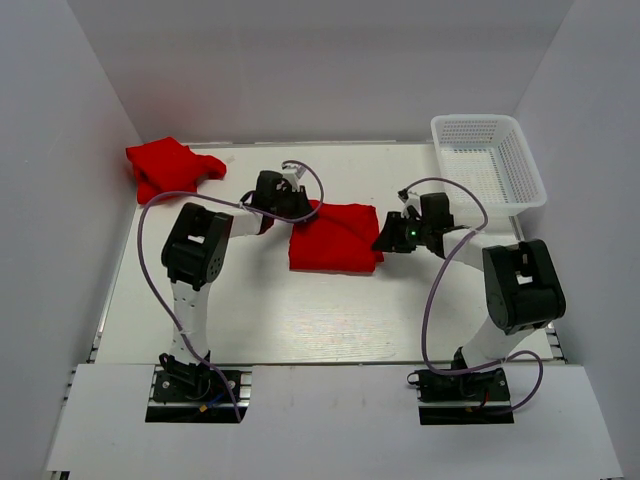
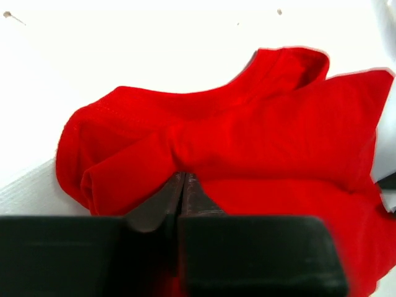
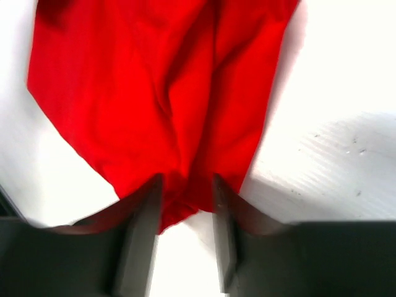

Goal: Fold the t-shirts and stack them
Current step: Smooth out wrinkles on the folded tshirt

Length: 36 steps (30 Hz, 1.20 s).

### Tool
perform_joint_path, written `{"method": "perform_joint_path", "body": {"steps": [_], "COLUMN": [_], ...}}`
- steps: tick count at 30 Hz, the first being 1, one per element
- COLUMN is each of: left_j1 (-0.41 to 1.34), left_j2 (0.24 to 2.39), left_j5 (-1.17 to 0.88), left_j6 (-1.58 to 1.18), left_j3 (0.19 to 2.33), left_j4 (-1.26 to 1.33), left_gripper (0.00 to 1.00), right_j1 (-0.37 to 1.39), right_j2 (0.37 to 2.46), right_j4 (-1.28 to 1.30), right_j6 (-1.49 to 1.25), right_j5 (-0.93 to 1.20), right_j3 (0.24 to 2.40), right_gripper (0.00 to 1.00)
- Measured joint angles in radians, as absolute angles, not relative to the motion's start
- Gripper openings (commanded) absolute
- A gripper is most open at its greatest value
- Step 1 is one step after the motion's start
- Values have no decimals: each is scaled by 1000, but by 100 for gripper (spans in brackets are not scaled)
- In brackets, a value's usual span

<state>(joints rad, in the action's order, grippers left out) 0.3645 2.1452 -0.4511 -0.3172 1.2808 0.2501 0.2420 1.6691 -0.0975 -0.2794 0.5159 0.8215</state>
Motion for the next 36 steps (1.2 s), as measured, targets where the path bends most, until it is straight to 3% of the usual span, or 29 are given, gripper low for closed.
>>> {"method": "perform_joint_path", "body": {"steps": [1, 2, 5, 7, 9, 15, 18, 27, 36], "left_j1": [363, 363, 364, 360, 351, 327, 328, 327, 325], "left_j2": [2143, 2138, 2072, 1990, 1906, 1682, 1631, 1718, 1832], "left_j5": [-457, -462, -461, -452, -435, -384, -355, -345, -342], "left_j6": [-304, -290, -268, -260, -259, -255, -252, -295, -355], "left_j3": [1282, 1282, 1258, 1223, 1203, 1115, 1069, 917, 985], "left_j4": [244, 234, 186, 150, 101, 29, -1, 4, 47], "left_gripper": [42, 51, 70, 74, 76, 83, 84, 86, 86], "right_j1": [241, 241, 238, 238, 238, 242, 245, 249, 249], "right_j2": [1665, 1661, 1653, 1642, 1627, 1606, 1617, 1636, 1693], "right_j4": [-91, -80, -47, -26, -1, 14, 28, 80, 89], "right_j6": [-279, -279, -268, -257, -242, -220, -216, -187, -175], "right_j5": [511, 508, 496, 489, 476, 468, 470, 455, 451], "right_j3": [828, 838, 886, 923, 959, 1019, 1034, 1053, 1065], "right_gripper": [53, 56, 65, 69, 69, 55, 55, 58, 58]}}
